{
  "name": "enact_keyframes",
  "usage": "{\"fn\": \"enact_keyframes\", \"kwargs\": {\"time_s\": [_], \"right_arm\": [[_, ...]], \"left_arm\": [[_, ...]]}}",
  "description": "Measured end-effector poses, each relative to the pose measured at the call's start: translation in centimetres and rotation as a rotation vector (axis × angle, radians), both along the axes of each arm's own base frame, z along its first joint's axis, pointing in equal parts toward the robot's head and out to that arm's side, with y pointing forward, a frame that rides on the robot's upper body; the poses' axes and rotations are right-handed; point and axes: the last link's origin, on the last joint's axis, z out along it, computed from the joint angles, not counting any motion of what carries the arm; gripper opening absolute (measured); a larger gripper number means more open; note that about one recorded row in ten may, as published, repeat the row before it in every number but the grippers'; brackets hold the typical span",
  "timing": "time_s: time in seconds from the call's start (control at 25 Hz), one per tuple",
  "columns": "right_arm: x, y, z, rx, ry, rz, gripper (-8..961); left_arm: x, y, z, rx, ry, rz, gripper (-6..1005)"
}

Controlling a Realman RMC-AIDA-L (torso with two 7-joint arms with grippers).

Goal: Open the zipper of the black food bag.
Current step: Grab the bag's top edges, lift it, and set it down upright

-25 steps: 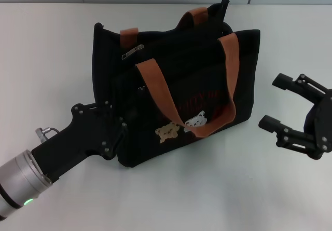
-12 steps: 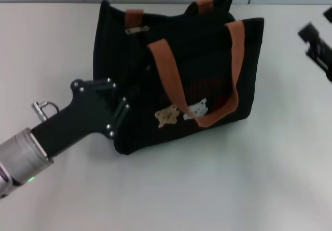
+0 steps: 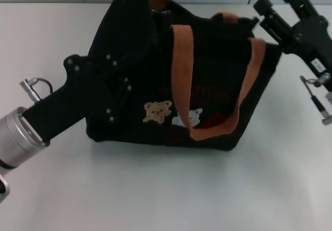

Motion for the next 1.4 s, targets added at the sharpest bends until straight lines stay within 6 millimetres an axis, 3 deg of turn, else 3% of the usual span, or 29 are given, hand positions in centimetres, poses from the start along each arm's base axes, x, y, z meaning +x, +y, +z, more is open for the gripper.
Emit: {"fn": "enact_keyframes", "kwargs": {"time_s": [0.16,0.32,0.52,0.92,1.16,1.28,1.32,1.4], "right_arm": [[0.2,0.4,-1.6,-0.092,-0.03,-0.046,843],[0.8,-1.8,-4.5,-0.275,-0.118,-0.028,843],[0.9,-2.9,-6.9,-0.356,-0.209,-0.025,843],[-1.3,-1.9,-9.1,-0.35,-0.323,0.034,842],[-1.4,-2.1,-9.0,-0.34,-0.307,0.041,842],[0.4,-4.1,-7.2,-0.269,-0.221,0.015,843],[1.8,-5.9,-5.4,-0.167,-0.166,0.004,843],[2.3,-6.7,-4.6,-0.12,-0.149,-0.001,843]], "left_arm": [[0.7,0.8,0.2,0.013,0.011,-0.036,107],[1.7,1.6,0.2,0.011,0.02,-0.079,107],[2.5,2.0,0.0,0.027,0.035,-0.122,107],[3.2,2.0,-0.5,0.058,0.049,-0.181,98],[3.3,1.8,-0.7,0.066,0.052,-0.192,98],[3.2,1.7,-0.6,0.066,0.049,-0.188,99],[3.1,1.6,-0.6,0.066,0.048,-0.186,99],[3.0,1.5,-0.6,0.066,0.048,-0.185,99]]}}
